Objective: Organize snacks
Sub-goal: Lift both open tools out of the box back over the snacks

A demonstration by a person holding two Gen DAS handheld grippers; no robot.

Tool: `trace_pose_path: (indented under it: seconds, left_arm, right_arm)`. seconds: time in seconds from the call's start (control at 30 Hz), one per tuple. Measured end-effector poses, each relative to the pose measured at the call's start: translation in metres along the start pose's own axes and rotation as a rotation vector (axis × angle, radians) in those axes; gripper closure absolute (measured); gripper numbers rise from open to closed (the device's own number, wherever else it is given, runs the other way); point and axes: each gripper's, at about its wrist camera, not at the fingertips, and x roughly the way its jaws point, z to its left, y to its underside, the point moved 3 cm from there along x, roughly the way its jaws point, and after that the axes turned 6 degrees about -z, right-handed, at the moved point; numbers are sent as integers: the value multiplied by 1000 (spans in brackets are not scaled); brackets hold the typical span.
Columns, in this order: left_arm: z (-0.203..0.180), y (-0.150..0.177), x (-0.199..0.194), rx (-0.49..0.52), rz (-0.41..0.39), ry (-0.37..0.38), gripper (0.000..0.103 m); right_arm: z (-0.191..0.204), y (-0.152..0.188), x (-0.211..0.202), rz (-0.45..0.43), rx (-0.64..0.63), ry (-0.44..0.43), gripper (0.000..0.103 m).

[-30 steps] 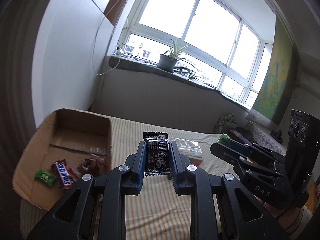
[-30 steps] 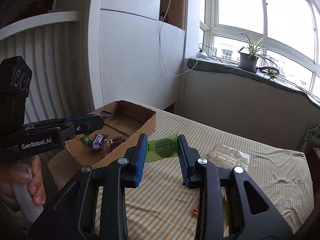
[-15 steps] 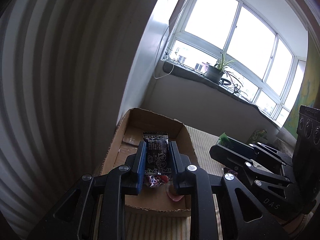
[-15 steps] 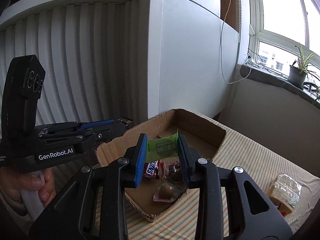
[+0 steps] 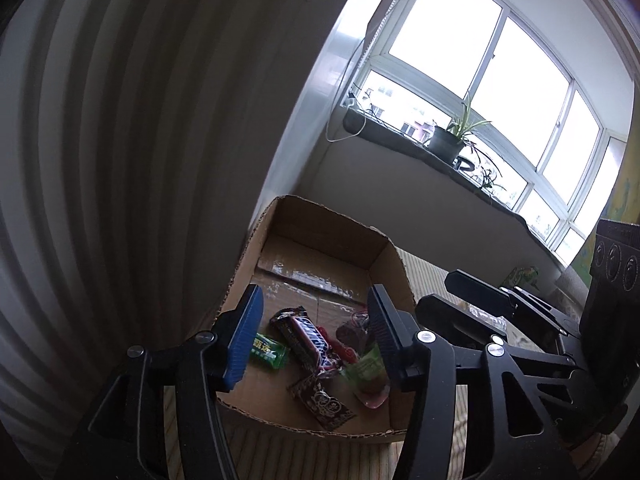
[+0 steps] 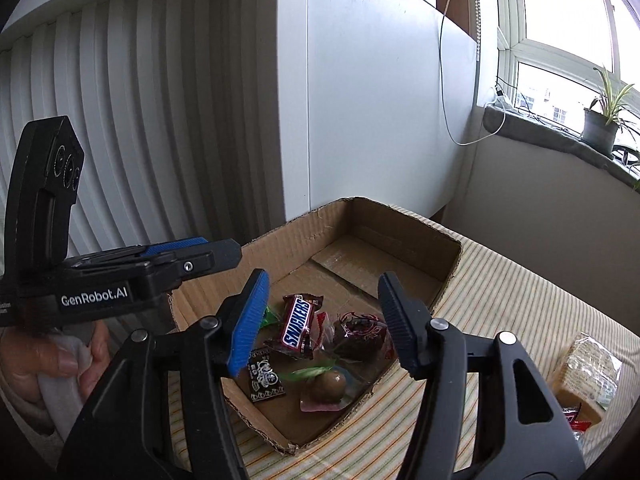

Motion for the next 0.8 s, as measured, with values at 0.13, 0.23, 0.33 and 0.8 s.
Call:
trace_pose_path:
  seconds: [0.13, 0.23, 0.33, 0.8]
  left_arm:
    - [14, -4, -6, -42, -10, -30, 40]
    - [21, -6, -15, -57, -20, -55, 38]
    - [23, -8, -22, -58, -27, -75, 34]
    - [-22, -13, -31, 29, -28, -95, 30]
  right_arm:
    - [1, 4, -3, 6, 11, -3, 44]
    - [10, 8, -6, 10, -4, -12, 44]
    - [23, 12, -9, 12, -39, -21, 44]
    - [3, 35, -55, -37, 7, 10, 38]
